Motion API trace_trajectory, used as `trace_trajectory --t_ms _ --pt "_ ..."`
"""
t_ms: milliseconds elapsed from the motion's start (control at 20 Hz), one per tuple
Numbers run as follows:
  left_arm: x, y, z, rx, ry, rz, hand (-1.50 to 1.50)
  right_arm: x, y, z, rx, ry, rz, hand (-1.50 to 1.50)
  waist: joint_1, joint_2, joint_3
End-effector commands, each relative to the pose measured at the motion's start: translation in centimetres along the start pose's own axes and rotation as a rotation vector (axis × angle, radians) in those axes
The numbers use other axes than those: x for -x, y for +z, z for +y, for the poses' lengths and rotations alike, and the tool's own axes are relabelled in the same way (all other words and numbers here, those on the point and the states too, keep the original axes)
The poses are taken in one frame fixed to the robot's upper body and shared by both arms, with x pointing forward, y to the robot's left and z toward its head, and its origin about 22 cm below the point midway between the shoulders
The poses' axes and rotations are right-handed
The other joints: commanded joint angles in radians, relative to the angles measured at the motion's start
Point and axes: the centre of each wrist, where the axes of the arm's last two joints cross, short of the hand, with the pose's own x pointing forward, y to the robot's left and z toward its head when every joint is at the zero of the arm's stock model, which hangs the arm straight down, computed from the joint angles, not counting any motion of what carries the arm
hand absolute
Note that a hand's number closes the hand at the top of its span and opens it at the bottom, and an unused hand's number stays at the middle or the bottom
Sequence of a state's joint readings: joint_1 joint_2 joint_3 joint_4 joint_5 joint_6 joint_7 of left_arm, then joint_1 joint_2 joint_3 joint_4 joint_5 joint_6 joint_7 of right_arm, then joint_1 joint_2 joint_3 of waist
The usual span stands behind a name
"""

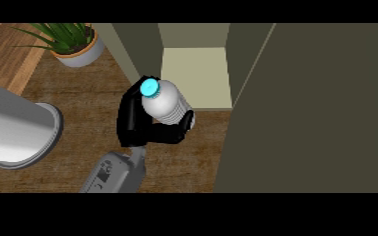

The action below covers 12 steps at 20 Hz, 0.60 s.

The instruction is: Pick up the bottled water, place it into the cabinet and close the cabinet

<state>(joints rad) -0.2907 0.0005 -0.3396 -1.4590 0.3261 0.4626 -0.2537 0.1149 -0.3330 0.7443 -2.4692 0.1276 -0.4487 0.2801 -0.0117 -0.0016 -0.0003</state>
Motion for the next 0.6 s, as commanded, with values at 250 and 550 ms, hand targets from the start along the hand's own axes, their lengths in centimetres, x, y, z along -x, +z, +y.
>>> trace_trajectory --t_ms 250,550 --pt "-1.0 -5.7 -0.9 -0.052 -0.116 -0.014 1.50 -2.8 0.9 -0.6 0.003 0.017 -0.059 -1.50 0.000 0.001 0.000" --pt "-1.5 -8.8 -3.3 -0.061 -0.170 -0.006 1.50 -2.3 1.9 -1.6 -0.007 0.016 -0.046 -1.50 -0.006 0.002 0.001"
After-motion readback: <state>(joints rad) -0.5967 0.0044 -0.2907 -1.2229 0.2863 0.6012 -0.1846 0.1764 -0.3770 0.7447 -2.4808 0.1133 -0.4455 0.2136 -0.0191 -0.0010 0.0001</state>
